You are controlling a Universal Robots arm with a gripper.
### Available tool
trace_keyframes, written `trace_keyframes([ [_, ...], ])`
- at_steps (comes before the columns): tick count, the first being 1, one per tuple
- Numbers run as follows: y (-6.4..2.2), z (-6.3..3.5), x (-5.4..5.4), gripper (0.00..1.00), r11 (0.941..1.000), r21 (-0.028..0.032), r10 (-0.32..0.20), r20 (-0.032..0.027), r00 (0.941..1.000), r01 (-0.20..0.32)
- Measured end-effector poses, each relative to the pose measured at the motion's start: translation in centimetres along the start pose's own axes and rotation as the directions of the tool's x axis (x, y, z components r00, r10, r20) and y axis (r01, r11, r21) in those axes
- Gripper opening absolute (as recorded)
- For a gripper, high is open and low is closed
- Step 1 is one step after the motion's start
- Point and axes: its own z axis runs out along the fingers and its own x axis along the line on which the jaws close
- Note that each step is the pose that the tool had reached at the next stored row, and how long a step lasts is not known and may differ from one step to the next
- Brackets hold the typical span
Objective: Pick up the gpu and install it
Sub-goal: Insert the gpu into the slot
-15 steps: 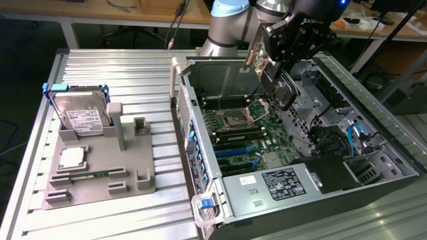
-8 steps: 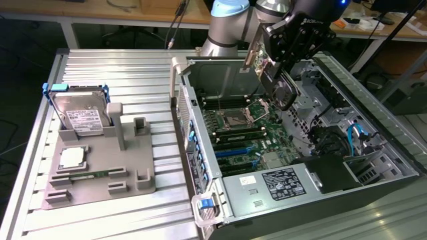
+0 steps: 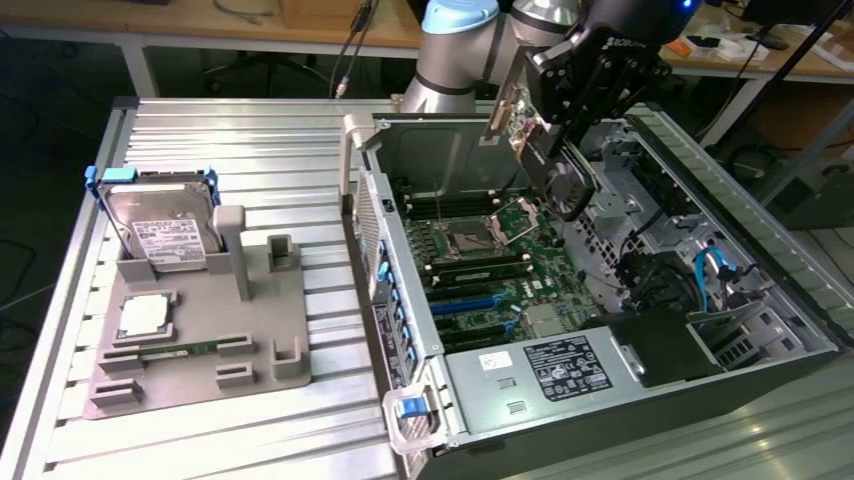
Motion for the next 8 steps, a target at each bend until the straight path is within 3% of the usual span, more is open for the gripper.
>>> trace_keyframes([
  [8, 0.0, 0.0, -0.01, 0.27, 0.9992, -0.0001, -0.04, -0.0027, 0.9992, 0.04],
])
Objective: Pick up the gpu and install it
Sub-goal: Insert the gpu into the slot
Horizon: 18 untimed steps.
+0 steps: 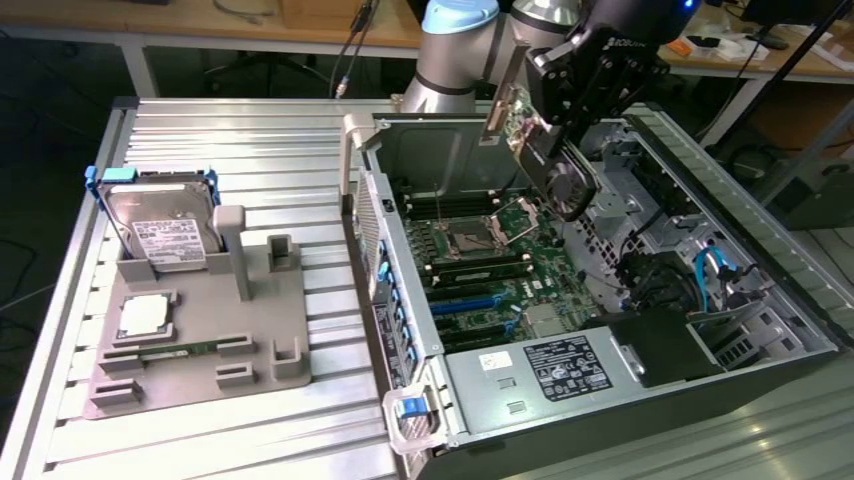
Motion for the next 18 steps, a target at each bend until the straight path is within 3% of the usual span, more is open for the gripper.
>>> trace_keyframes([
  [4, 0.0, 0.0, -0.04, 0.27, 0.9992, 0.0, -0.041, -0.0028, 0.9992, 0.041],
  [7, -0.01, 0.0, -0.11, 0.27, 0.9953, -0.0003, -0.096, -0.0066, 0.9953, 0.096],
  [14, -0.03, 0.0, -0.28, 0.27, 0.9745, -0.0016, -0.224, -0.0153, 0.9744, 0.224],
  [18, -0.04, 0.0, -0.33, 0.27, 0.9586, -0.0027, -0.285, -0.0194, 0.9584, 0.285],
])
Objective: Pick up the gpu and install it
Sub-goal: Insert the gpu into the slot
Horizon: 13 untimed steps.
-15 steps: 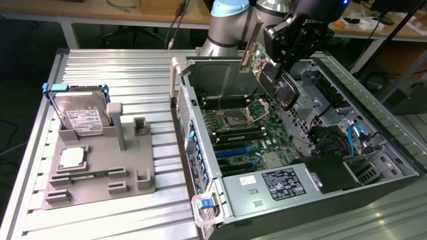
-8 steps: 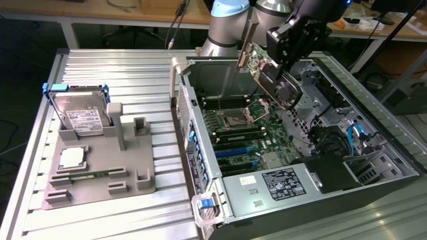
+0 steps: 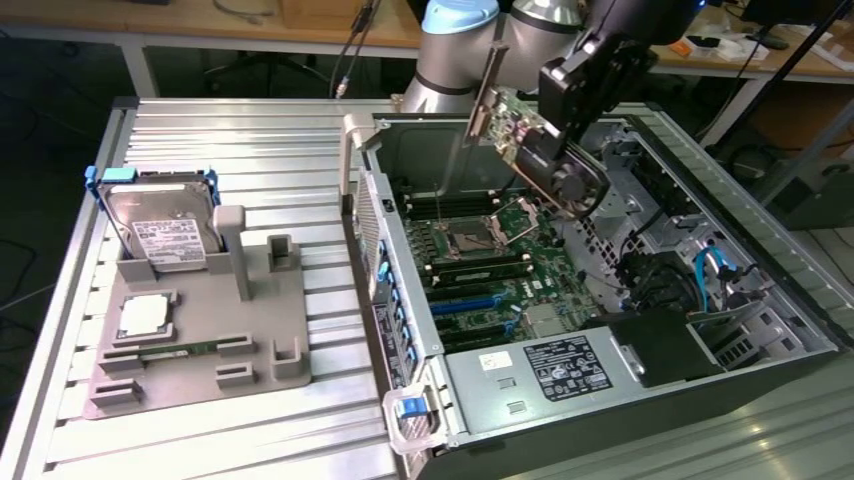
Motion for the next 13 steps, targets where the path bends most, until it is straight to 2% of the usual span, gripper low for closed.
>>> trace_keyframes([
  [7, -0.02, 0.0, -0.04, 0.27, 0.9954, -0.0003, -0.096, -0.0065, 0.9953, 0.096],
  [13, -0.03, 0.0, -0.06, 0.27, 0.985, -0.001, -0.173, -0.0117, 0.9849, 0.173],
])
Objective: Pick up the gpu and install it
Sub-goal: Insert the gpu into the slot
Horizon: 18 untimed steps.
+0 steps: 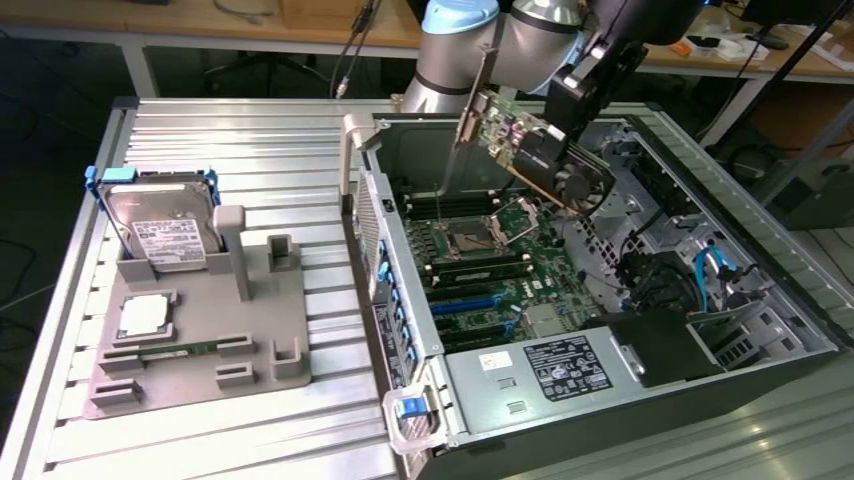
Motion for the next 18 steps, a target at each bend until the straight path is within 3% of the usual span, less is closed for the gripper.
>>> trace_keyframes([
  [6, -0.01, 0.0, -0.01, 0.27, 0.9976, -0.0002, -0.069, -0.0047, 0.9976, 0.069],
  [11, -0.01, 0.0, -0.02, 0.27, 0.9922, -0.0005, -0.125, -0.0085, 0.9921, 0.125],
  [18, -0.03, 0.01, -0.04, 0.27, 0.9758, -0.0016, -0.219, -0.0148, 0.9757, 0.219],
])
